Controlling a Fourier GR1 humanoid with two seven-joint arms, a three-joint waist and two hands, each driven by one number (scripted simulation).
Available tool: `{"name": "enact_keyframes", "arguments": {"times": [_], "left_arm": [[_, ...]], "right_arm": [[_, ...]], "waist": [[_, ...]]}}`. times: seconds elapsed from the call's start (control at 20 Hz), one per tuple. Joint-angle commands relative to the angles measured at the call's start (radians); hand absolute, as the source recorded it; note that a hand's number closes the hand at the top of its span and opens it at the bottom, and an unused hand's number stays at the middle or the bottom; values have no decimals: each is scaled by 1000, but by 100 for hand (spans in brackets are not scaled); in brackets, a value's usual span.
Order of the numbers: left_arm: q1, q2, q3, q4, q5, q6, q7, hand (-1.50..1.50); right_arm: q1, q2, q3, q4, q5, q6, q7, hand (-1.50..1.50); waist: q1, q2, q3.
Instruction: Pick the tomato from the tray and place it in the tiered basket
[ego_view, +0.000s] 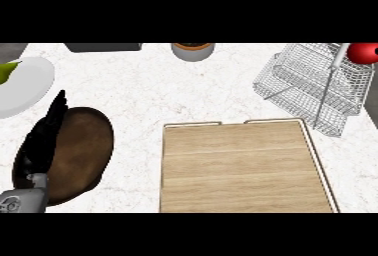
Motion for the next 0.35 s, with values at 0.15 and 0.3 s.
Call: {"name": "enact_keyframes", "arguments": {"times": [0.15, 0.3], "left_arm": [[-12, 7, 29, 20, 20, -11, 5, 0], [2, -33, -7, -16, 1, 7, 14, 0]], "right_arm": [[320, 41, -80, -533, -169, 204, 55, -150], [488, 106, -144, -705, -259, 187, 3, -150]], "waist": [[-14, 0, 1], [0, 5, 2]]}}
